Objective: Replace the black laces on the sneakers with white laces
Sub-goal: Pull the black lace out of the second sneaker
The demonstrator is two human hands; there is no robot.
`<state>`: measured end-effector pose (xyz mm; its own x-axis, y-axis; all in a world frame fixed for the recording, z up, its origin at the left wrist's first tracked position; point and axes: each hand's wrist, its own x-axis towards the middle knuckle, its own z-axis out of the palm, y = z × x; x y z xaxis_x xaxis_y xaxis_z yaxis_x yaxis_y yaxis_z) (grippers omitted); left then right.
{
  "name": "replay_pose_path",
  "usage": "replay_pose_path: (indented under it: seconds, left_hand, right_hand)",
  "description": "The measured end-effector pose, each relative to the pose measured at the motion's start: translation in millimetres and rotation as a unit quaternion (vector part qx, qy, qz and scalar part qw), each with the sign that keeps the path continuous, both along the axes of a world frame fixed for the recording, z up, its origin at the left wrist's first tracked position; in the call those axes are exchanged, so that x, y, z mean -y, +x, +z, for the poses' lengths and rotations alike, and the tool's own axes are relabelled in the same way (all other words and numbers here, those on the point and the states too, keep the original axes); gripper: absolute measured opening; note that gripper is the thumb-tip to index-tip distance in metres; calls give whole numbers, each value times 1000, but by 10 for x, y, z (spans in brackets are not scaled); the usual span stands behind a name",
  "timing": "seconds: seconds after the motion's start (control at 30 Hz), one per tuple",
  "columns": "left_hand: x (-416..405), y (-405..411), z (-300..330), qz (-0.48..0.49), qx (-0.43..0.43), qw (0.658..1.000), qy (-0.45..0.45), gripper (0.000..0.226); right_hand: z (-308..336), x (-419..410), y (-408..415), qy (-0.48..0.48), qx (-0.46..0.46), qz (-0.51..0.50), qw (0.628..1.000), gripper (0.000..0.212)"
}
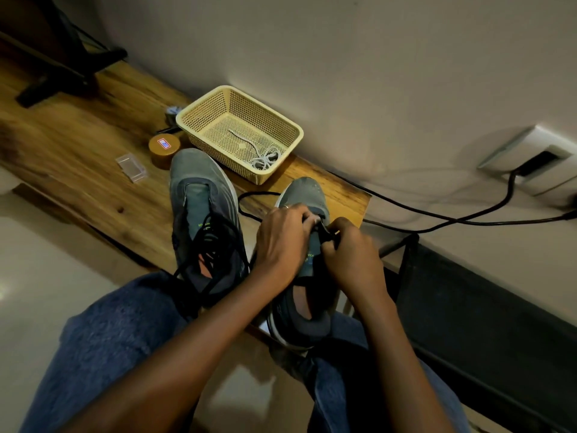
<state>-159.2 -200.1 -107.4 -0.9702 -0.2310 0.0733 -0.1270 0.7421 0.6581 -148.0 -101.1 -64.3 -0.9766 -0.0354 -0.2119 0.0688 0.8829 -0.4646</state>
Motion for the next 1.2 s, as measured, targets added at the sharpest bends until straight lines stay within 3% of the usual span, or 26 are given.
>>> replay_pose_path:
  seconds: [0.17,0.37,0.63,0.77,0.93,1.2]
  left_hand:
    - [-33,38,44,32,4,998,50,23]
    - [-4,6,3,-17,45,996,71,11]
    - [-16,56,65,14,-8,996,83,4]
    - [-5,29,7,-20,19,998,63,17]
    - [-7,25,11,-5,9,998,58,5]
    - [5,27,-16,-12,-3,997,73,13]
  right_hand:
    - [-5,-10,-7,3,-1,-3,1000,26]
    - [-14,-20,-14,15,1,2,1000,24]
    - [-6,-32,-23,5,-1,-16,1000,29]
    - [-14,-36,-14,9,-3,-1,1000,26]
    - [-6,-21,-15,5,-4,1,1000,29]
    - [-2,-29,-12,5,-8,-2,1000,27]
